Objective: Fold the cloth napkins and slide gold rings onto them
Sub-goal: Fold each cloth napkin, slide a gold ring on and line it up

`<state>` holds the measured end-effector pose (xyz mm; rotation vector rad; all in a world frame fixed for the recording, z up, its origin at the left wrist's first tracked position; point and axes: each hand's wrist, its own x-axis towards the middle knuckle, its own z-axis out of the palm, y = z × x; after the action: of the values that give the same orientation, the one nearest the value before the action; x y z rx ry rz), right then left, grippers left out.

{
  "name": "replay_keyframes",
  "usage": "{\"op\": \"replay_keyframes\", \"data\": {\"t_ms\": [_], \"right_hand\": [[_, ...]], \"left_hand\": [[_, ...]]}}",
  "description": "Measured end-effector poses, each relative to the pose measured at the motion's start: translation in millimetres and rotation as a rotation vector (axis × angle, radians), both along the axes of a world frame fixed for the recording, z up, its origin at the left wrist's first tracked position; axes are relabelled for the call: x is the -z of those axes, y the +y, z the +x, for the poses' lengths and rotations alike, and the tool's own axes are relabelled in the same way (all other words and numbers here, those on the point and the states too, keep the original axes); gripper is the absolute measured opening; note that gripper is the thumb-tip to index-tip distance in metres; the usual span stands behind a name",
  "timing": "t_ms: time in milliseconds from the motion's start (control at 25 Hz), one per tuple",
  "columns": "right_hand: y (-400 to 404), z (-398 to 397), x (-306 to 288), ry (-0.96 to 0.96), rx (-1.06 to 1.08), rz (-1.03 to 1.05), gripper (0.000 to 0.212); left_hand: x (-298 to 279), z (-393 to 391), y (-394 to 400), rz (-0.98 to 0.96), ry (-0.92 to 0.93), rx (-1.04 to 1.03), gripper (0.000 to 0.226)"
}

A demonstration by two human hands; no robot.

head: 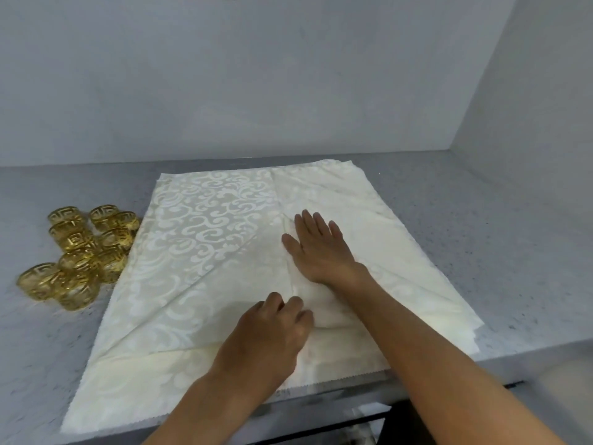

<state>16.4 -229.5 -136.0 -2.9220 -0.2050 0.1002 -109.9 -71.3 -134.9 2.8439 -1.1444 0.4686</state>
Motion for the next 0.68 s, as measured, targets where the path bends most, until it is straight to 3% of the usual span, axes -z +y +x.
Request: {"op": "replay_keyframes", "data": {"t_ms": [200, 240, 360, 440, 560, 600, 680], "right_hand": [[-108, -74, -2, -0.070, 0.119, -0.002, 0.064], [-125, -86, -3, -0.136, 0.123, -0.028, 0.062], [-140, -101, -17, -0.436, 0.064, -0.183, 0.046], [-125, -111, -26, -0.540, 0.035, 0.036, 0.026], [-85, -135, -36, -0.264, -0.049, 0.569, 0.017], [-75, -140, -33, -0.162, -0.087, 0.648, 0.019], [-63, -146, -21, -0.126, -0.126, 0.609, 0.022]], "left_hand": [[-10, -2, -1, 0.018, 0.052, 0.013, 0.010], [-15, -1, -2, 0.042, 0.040, 0.007, 0.004], [-27, -3, -20, 0.108, 0.028, -0.032, 0.017], [-29, -17, -45, 0.165, 0.085, -0.062, 0.026], [-29, -29, -72, 0.153, 0.086, -0.036, 0.033], [-32, -33, -71, 0.107, 0.122, -0.048, 0.030], [-40, -41, -57, -0.109, 0.209, -0.093, 0.020]]}}
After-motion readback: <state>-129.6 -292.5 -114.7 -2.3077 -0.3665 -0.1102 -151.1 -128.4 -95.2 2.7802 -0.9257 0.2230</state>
